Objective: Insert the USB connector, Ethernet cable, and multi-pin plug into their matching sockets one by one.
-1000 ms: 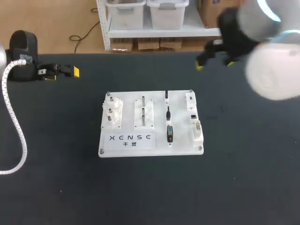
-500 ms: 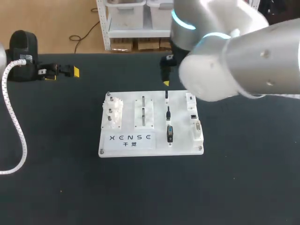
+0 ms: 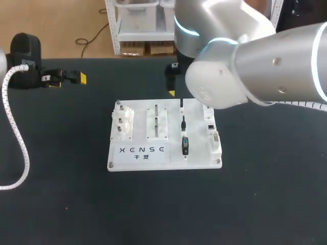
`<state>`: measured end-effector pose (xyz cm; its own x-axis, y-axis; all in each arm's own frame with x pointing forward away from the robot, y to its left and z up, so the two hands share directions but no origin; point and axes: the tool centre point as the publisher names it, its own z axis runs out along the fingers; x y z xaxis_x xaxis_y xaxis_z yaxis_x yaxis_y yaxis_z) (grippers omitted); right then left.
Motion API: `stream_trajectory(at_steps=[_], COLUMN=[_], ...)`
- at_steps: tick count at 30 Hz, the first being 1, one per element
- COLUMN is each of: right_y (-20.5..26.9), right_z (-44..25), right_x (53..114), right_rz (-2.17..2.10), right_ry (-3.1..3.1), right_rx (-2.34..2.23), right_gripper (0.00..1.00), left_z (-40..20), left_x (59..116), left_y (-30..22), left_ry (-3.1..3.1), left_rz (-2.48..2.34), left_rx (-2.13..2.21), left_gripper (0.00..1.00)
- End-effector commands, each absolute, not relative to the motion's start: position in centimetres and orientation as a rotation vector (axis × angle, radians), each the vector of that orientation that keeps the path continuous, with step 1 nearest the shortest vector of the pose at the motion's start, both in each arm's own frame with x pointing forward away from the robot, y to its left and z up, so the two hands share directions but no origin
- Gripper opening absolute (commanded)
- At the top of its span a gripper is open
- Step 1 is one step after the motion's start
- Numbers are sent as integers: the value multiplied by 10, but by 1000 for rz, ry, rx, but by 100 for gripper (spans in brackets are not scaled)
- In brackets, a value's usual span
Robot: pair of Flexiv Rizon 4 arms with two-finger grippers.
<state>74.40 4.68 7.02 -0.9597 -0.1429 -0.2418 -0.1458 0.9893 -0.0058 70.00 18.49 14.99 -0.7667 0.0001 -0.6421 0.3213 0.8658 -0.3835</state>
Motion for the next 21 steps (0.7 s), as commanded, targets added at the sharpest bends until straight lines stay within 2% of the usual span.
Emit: stream_trajectory(at_steps=[1, 21], right_y=[45, 55], right_z=[71, 60], right_x=[741, 753], right_rz=[20, 59], right_ry=[2884, 2990], right_rx=[-211, -67], right_gripper=[100, 100], left_z=[150, 150], left_x=[700, 700], left_y=[185, 185], left_ry=[2374, 2374], left_rz=[-637, -637], left_rx=[231, 231], left_gripper=[100, 100])
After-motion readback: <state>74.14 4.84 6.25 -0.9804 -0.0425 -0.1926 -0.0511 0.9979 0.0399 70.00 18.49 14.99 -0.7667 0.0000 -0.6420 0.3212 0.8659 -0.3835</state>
